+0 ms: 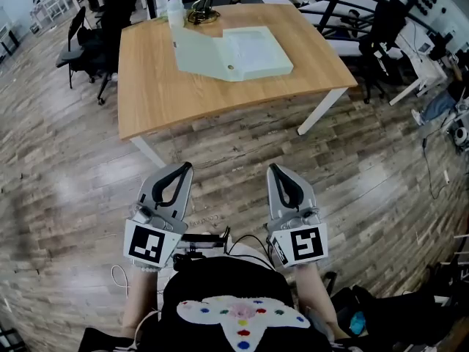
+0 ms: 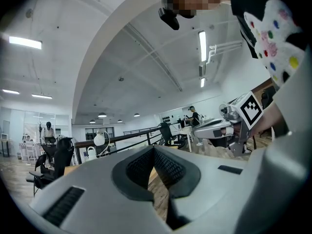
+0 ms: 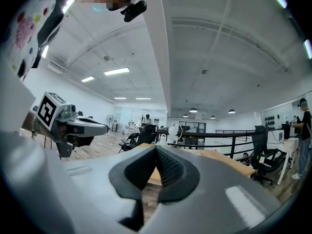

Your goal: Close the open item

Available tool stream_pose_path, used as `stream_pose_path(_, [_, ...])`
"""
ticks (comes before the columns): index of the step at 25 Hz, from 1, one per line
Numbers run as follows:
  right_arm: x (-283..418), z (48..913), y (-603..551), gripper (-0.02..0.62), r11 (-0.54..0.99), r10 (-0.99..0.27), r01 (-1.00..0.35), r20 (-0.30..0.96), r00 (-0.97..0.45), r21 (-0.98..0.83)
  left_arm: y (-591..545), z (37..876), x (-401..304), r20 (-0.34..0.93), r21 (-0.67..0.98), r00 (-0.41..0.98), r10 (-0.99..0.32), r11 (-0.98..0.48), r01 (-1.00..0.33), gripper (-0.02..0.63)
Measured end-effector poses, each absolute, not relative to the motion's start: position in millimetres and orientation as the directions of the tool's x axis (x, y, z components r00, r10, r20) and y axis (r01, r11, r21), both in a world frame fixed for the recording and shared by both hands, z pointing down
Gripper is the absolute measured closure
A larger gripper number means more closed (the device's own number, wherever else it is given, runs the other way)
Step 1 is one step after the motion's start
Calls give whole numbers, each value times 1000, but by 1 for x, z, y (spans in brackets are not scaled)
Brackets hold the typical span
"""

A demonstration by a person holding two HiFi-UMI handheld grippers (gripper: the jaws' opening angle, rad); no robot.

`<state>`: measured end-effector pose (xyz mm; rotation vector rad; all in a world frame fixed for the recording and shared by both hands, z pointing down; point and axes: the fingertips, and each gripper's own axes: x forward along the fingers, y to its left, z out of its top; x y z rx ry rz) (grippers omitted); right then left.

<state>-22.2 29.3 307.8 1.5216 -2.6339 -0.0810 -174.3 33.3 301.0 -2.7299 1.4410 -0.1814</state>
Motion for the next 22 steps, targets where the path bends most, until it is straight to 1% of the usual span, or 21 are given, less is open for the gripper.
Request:
stream_pose_path(7, [-24, 308, 24, 588, 511, -860, -854, 55, -508, 103, 27, 295, -175, 61, -92, 551, -832, -555, -827, 600])
stream_pose_path(13, [-23, 302, 23, 586, 486, -873, -869, 27, -486, 94, 23, 293, -181, 58, -104, 546, -836, -549, -829, 600])
stream_pose_path(22, [-16, 297, 20, 586, 459, -887, -877, 20, -461, 145, 17, 289, -175, 34, -107, 564, -825, -564, -819, 600])
